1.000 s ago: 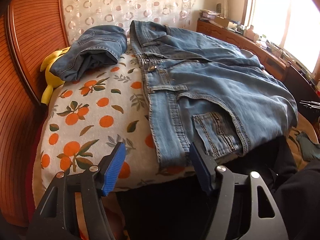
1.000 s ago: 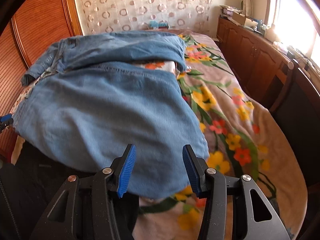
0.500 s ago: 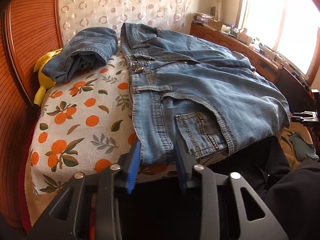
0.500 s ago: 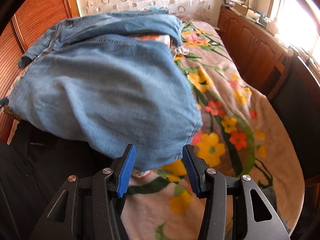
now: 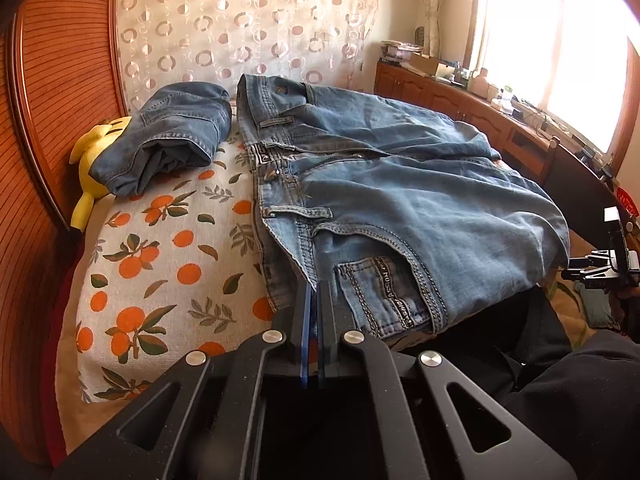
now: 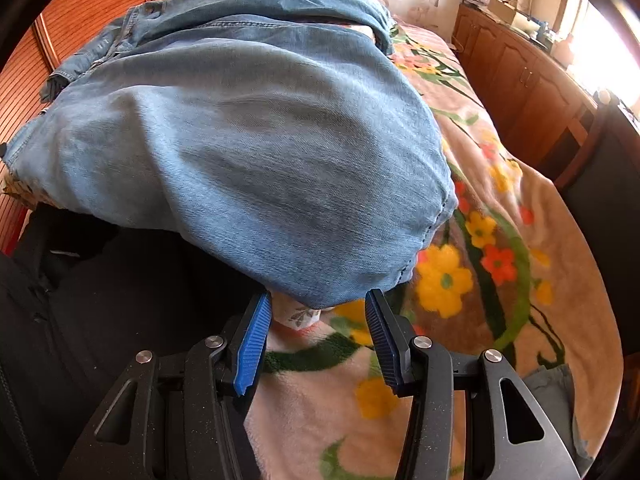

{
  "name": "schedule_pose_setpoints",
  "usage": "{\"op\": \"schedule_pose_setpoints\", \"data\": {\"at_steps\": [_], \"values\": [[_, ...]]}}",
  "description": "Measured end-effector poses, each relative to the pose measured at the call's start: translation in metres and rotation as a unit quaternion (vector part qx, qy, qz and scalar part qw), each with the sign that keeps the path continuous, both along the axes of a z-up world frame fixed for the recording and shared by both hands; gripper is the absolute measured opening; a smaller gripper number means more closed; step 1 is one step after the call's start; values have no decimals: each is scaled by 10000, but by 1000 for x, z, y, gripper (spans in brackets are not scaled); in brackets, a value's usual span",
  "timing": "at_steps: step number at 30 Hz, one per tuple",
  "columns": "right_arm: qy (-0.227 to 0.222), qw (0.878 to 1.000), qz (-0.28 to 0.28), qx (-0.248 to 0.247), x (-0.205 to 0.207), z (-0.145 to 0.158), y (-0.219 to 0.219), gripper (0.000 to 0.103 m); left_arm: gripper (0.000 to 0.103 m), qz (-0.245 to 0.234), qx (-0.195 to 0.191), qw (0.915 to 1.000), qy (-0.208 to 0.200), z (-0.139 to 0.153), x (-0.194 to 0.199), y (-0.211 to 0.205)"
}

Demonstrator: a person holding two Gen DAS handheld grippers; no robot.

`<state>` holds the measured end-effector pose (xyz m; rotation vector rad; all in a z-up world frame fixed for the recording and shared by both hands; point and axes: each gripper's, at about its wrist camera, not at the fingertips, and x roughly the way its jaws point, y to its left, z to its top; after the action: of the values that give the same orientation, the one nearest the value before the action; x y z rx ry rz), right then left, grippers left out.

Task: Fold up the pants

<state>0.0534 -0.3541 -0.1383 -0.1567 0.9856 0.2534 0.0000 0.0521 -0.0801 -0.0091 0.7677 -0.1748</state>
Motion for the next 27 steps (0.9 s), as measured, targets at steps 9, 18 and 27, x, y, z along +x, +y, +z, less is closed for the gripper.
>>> {"op": "schedule_pose_setpoints", "data": {"at_steps": [9,18,27], "values": [[-734,9970,-227,-4,-10,11,-5,9,3,48,37,9999,102,-6,1,2],[-1269,9913,-324,105,-25,34,1,8,17,74,109,9993,364,-20,4,2],[-1498,9881,-323,154,-31,46,1,8,19,59,55,9990,433,-26,4,8]]}}
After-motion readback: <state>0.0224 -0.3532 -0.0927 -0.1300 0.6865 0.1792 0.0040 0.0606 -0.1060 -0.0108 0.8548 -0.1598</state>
